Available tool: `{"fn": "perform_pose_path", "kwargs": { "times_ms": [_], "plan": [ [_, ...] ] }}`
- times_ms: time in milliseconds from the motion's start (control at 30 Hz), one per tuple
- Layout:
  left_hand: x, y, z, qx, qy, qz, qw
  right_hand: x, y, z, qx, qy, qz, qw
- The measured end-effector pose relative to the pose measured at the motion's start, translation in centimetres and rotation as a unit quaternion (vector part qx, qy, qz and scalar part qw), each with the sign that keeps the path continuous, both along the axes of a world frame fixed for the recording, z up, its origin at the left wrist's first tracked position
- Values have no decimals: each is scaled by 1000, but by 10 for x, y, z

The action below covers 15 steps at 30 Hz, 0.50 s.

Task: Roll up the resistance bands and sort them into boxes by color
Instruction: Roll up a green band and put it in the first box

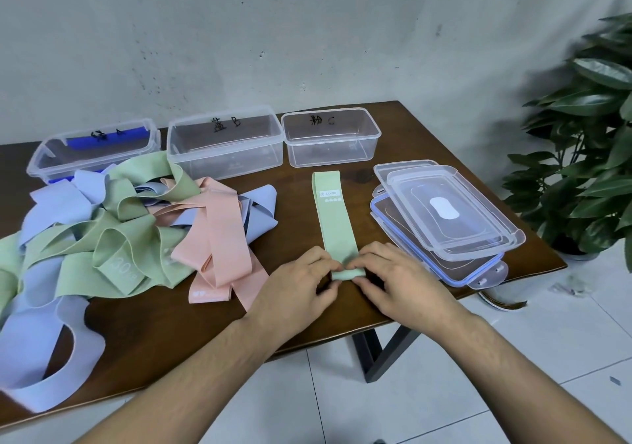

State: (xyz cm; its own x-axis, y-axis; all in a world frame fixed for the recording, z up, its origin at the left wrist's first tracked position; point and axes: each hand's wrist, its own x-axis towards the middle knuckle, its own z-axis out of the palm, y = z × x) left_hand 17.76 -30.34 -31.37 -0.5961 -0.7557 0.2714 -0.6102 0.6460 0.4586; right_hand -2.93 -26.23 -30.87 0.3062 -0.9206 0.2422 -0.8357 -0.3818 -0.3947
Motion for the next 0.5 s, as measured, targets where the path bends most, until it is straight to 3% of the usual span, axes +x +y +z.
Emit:
{"fn": "perform_pose_path", "kwargs": {
  "times_ms": [300,500],
  "plan": [
    [6,24,1,5,-4,-12,1000,3,26,2,-10,10,24,1000],
    [4,22,2,23,-12,-10,1000,7,30,4,-31,24,-11,999]
  ]
}}
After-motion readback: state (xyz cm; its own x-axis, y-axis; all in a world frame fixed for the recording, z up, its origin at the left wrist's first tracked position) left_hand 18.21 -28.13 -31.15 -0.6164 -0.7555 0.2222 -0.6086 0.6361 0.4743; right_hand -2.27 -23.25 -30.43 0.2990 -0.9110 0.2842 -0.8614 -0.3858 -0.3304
